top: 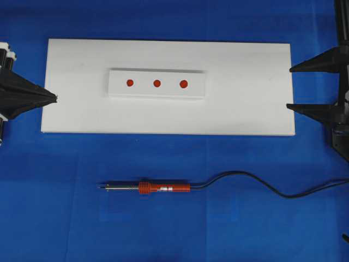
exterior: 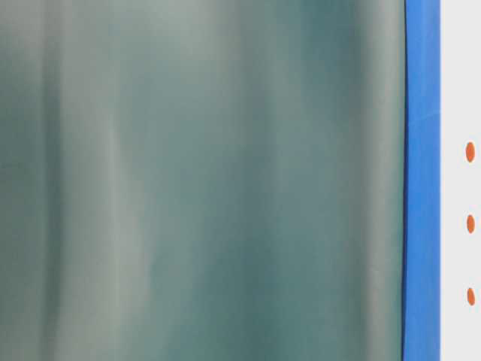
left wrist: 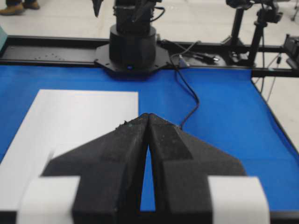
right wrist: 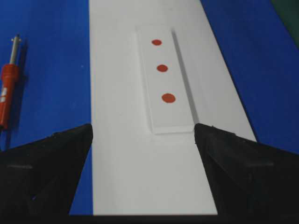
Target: Touch the tip of the soldering iron to the mark.
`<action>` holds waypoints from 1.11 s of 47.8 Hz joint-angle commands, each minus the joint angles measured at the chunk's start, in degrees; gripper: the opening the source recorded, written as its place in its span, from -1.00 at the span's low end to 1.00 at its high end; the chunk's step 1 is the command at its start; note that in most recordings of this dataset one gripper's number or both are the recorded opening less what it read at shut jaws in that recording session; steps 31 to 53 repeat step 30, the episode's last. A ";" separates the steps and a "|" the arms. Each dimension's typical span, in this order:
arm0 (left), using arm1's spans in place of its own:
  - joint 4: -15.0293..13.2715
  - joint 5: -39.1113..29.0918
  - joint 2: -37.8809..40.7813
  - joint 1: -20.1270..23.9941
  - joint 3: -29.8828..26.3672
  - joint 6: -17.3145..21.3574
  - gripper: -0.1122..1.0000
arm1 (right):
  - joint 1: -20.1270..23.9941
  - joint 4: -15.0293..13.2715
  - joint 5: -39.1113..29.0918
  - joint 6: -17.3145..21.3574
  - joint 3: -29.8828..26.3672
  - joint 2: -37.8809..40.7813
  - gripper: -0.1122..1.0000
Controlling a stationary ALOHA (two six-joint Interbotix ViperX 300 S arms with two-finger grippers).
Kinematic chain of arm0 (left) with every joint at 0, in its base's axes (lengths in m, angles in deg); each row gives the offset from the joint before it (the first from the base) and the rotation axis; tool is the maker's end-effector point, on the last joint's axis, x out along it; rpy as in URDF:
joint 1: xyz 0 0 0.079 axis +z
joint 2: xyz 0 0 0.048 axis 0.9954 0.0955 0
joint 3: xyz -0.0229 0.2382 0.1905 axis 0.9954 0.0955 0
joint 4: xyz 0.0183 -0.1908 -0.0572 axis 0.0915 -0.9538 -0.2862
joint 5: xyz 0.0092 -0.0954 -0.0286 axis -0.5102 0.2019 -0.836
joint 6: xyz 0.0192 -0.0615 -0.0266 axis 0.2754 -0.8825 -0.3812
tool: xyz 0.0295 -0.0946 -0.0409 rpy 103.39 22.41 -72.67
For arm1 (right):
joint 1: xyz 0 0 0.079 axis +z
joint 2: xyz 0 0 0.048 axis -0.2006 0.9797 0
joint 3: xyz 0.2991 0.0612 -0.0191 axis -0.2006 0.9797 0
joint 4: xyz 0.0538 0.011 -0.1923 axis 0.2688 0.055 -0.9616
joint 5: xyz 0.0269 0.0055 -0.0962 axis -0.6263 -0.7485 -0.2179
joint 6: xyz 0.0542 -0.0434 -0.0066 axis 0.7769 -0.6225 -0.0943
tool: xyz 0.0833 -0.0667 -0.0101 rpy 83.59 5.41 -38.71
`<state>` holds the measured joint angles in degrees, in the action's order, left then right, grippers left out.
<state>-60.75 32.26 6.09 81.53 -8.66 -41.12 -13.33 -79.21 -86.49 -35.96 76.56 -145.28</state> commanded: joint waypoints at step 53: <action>0.09 0.26 0.53 -0.18 -0.62 0.00 -0.80 | -0.26 0.09 0.53 0.09 -0.70 0.18 0.65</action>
